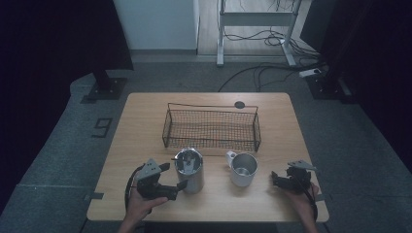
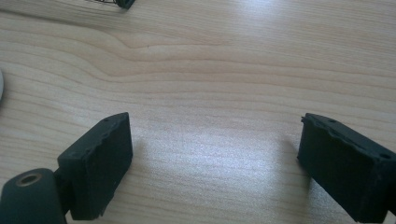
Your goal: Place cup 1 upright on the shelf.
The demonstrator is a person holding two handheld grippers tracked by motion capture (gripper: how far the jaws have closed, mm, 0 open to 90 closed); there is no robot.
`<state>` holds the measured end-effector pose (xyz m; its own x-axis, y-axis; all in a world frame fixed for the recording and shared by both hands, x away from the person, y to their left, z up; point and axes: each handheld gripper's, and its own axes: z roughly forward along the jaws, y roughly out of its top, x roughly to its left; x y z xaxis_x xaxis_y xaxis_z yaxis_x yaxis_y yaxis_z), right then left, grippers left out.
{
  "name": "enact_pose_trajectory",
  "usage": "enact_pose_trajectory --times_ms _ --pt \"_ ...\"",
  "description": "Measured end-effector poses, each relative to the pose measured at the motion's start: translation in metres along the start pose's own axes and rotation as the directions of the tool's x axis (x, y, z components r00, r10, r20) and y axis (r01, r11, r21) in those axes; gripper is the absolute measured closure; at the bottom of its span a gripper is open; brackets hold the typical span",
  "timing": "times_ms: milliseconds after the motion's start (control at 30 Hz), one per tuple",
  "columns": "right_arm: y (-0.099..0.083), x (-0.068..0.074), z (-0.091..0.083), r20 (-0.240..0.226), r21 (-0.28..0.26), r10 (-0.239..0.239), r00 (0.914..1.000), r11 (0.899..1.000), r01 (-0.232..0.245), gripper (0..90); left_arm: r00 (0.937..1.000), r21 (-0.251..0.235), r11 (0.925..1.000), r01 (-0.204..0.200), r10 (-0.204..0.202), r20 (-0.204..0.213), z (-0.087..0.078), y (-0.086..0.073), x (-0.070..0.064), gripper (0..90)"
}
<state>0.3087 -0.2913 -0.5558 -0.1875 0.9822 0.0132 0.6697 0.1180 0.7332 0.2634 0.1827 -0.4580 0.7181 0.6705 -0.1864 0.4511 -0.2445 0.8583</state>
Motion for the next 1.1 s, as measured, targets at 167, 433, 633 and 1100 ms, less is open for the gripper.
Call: enact_pose_trajectory --times_ms 167,433,633,1100 --pt "0.0 0.0 0.0 0.002 -0.001 0.001 1.0 1.0 -0.001 9.9 0.9999 0.001 1.0 -0.001 0.001 0.015 0.005 0.002 -0.003 0.9" --pt "0.0 0.0 0.0 0.003 -0.001 0.002 1.0 1.0 -0.002 9.9 1.0 0.01 0.9999 0.002 -0.003 0.004 0.017 0.005 -0.01 0.0" --pt "0.0 0.0 0.0 0.003 0.0 0.003 1.0 1.0 -0.003 9.9 0.9999 0.012 0.9999 0.007 -0.007 -0.01 0.024 0.006 -0.008 0.0" --pt "0.0 0.0 0.0 0.003 -0.001 0.003 1.0 1.0 -0.003 10.0 0.996 -0.05 0.9976 -0.049 0.045 -0.077 0.05 0.008 -0.007 0.0"
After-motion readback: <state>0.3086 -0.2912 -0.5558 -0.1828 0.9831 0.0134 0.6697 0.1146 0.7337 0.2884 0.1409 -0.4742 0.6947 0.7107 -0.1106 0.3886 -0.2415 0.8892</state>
